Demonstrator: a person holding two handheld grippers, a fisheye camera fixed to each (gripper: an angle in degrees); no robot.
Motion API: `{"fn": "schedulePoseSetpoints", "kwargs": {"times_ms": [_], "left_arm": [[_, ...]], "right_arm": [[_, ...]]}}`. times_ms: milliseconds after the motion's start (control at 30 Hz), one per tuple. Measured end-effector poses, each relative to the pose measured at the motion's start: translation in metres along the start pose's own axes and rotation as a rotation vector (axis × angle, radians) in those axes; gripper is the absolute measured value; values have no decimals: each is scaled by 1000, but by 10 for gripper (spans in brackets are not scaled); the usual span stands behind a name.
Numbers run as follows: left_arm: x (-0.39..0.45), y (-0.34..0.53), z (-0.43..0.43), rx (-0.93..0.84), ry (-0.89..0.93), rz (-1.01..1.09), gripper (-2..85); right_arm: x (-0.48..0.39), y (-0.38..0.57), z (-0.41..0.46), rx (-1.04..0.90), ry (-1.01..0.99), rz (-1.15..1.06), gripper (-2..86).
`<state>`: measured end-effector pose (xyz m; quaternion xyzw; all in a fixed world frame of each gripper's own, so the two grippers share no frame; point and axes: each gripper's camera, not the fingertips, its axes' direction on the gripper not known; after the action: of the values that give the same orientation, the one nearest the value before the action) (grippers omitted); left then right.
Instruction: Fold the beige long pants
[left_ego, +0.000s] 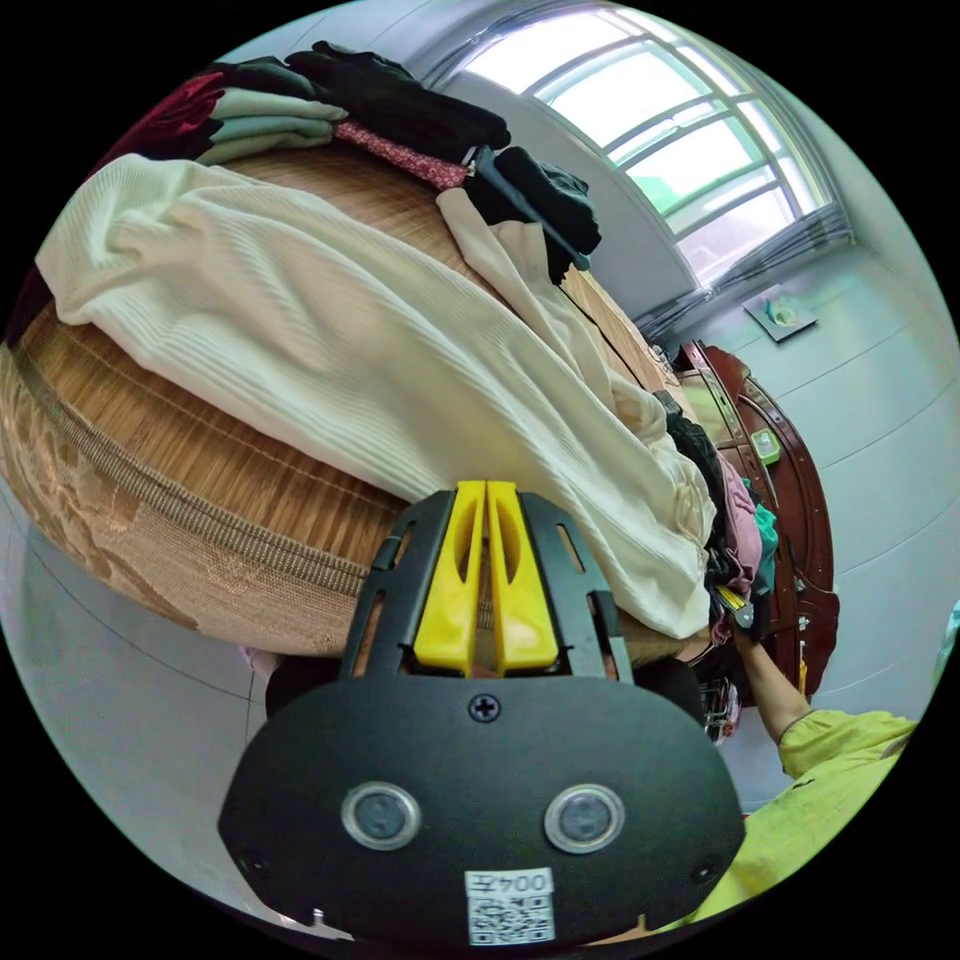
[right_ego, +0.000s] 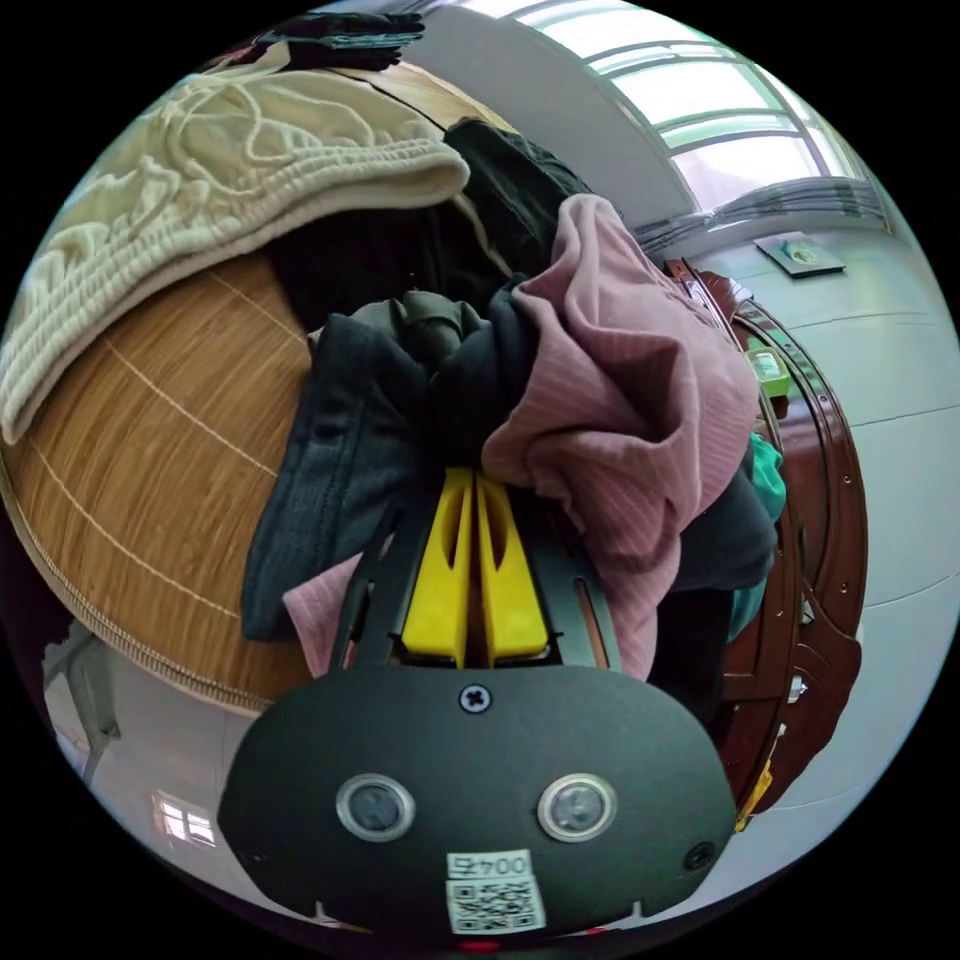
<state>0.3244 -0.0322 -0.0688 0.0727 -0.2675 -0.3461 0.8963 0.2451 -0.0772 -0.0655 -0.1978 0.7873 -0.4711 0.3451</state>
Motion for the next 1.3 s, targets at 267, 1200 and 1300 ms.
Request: {"fn": "schedulePoseSetpoints", "kwargs": {"times_ms": [267, 1200, 1300], "left_arm": [[14, 4, -15, 17, 53, 14, 4], [-53, -43, -173, 317, -339, -244, 134], [-46, -42, -160, 320, -327, -233, 133]], "right_arm": [[-36, 44, -70, 120, -197, 164, 6], [-110, 143, -32, 157, -877, 698, 169], [-113, 140, -21, 142, -897, 676, 168]]}}
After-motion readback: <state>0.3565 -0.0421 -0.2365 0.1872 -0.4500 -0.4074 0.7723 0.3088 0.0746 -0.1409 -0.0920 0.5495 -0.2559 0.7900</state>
